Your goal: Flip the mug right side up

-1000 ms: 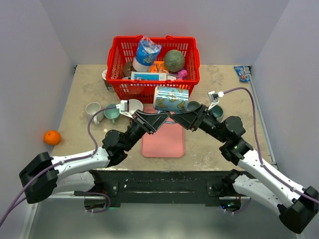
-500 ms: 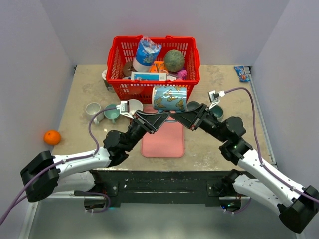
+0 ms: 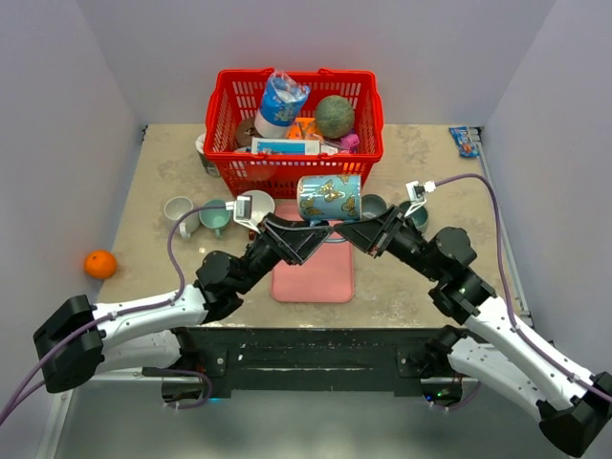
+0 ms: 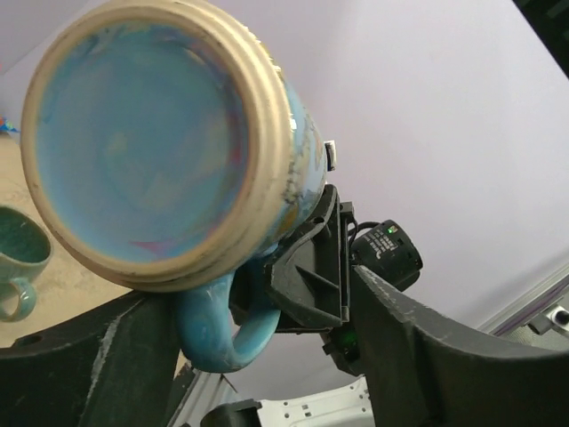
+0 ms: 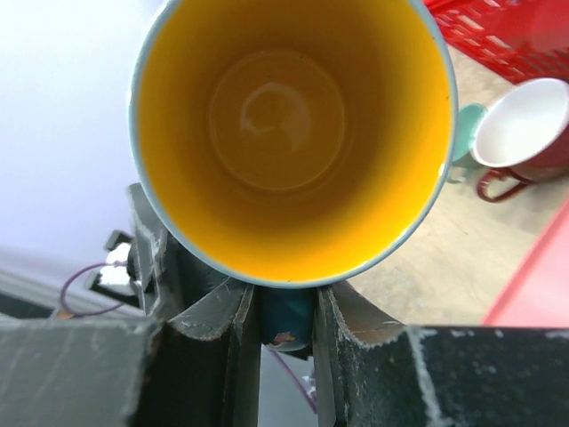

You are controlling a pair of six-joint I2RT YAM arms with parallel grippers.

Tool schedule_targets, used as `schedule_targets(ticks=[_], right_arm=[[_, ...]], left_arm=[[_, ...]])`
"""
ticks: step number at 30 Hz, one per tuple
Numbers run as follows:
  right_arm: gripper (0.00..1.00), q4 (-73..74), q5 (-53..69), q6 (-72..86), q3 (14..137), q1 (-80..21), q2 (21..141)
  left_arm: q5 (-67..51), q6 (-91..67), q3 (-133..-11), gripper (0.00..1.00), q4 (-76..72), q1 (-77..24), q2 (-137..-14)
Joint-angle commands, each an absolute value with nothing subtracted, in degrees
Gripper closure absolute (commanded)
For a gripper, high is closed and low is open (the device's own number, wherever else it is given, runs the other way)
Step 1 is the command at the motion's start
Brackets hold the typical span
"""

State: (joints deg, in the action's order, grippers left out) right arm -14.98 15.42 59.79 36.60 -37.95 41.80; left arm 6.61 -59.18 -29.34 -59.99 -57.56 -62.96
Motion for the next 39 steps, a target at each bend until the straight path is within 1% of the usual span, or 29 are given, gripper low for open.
schedule_targets(ticks=[1,2,4,5,8,11,14,16,22,23,25,26,30,32,34,35,37,38,39], right_arm=[[1.00,-8.6,8.7,54.1,43.3,-38.0,40.1],[1.00,-7.5,7.7,53.4,43.9,-37.9,40.1],[1.00,-3.6,4.1,51.6,45.7,-37.9,39.9],[1.00,-2.5,2.8,51.0,46.2,-37.9,39.9],[1.00,1.9,-1.6,48.9,48.5,-38.0,39.9],[1.00,6.3,-6.7,46.7,51.2,-38.0,40.4],[1.00,10.9,-12.2,44.6,54.9,-38.0,41.4],[1.00,14.2,-16.8,42.7,56.4,-37.9,42.0],[1.00,24.2,-30.4,36.3,64.7,-37.8,44.1],[1.00,25.2,-35.3,35.3,66.7,-37.9,44.9],[1.00,29.3,-40.4,33.1,68.5,-37.8,45.9],[1.00,30.5,-45.8,31.7,69.7,-37.9,46.6],[1.00,33.8,-56.8,28.6,69.3,-37.4,48.0],[1.00,31.9,-59.0,25.4,67.3,-35.5,48.0],[1.00,30.9,-57.9,24.3,66.1,-32.6,48.4],[1.00,30.8,-56.1,23.9,65.0,-28.2,48.7],[1.00,30.2,-49.5,23.8,63.7,-22.6,49.7],[1.00,29.0,-47.7,23.8,61.8,-17.8,50.0],[1.00,28.6,-46.2,24.0,60.9,-16.1,50.2]], left_arm=[[5.3,-54.7,-33.4,0.19,-58.1,-57.5,-58.9],[5.1,-53.6,-34.0,0.15,-53.2,-57.5,-58.5],[4.6,-52.2,-35.7,0.12,-48.0,-57.5,-57.2],[4.7,-50.9,-37.0,0.09,-42.2,-57.5,-56.7],[6.2,-49.0,-38.6,0.05,-31.9,-57.5,-54.6],[8.5,-47.8,-39.0,0.01,-24.3,-57.5,-52.1],[11.3,-46.9,-38.8,0.01,-18.2,-57.5,-49.8],[12.3,-46.8,-38.5,0.01,-14.7,-57.5,-47.8],[14.8,-47.5,-35.4,0.01,-10.6,-57.4,-43.0],[15.1,-47.5,-35.2,0.01,-10.2,-57.4,-42.6],[15.5,-47.8,-34.5,0.01,-9.1,-57.5,-41.7],[15.6,-47.9,-34.5,0.01,-8.7,-57.4,-41.4],[15.9,-48.1,-34.1,0.01,-6.6,-57.4,-40.5],[16.1,-48.2,-34.1,0.01,-5.1,-57.5,-40.1],[16.0,-47.7,-34.2,0.01,-3.4,-57.4,-39.6],[16.0,-47.6,-34.3,0.01,-2.6,-57.4,-39.4],[16.3,-47.5,-34.6,0.01,-0.3,-57.5,-38.4],[16.5,-47.5,-34.6,0.01,-0.1,-57.4,-37.5],[16.6,-47.5,-34.7,0.01,1.9,-57.4,-37.0]])
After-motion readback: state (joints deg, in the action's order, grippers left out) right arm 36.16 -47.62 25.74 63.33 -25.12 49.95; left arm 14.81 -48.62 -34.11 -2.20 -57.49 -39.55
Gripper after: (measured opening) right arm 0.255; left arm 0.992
